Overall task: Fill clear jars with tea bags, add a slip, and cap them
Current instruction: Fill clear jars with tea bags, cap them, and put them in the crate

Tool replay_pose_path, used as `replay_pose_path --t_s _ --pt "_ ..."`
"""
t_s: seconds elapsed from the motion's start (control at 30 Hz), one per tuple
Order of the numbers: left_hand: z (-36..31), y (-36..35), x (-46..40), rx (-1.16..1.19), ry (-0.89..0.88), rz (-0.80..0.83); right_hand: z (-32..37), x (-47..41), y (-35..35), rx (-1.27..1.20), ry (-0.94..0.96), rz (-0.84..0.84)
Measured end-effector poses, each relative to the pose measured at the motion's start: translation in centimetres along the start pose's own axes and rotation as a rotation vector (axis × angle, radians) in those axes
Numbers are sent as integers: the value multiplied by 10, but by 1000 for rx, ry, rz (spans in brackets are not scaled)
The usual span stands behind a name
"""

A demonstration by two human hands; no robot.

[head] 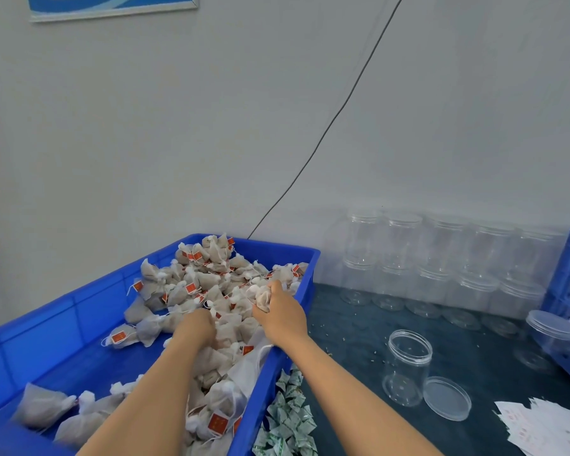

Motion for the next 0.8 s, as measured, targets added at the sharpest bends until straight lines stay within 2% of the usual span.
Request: replay_pose_path --t_s 0.17,0.23,0.33,0.43,0.6,0.67,0.73,0.8 --pt "-4 25 5 67 14 -29 0 1 0 6 -6 8" --pt "2 29 14 60 38 40 -1 0 -2 6 -11 18" --pt "14 19 29 14 63 232 -1 1 -2 7 -9 21" --pt "9 15 37 73 34 282 0 2 -1 11 -10 19" --pt "-5 26 29 196 -35 151 -2 2 -1 -12 -30 18" --pt "-12 39 29 200 -97 45 -2 3 0 -59 -36 21" --pt "-22 57 31 258 -164 -91 -4 6 4 -269 -62 34" --pt "-35 70 38 426 -221 -174 -8 13 13 -652 -135 65"
Point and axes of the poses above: each hand's wrist, its own x-axis away from the middle knuckle, its own y-axis out of the back of the hand, z = x × y, the point moved 10 cm from there along -x, towards the middle knuckle, and after that the axes turned 2 degrees about -z, right-handed, at the moved point
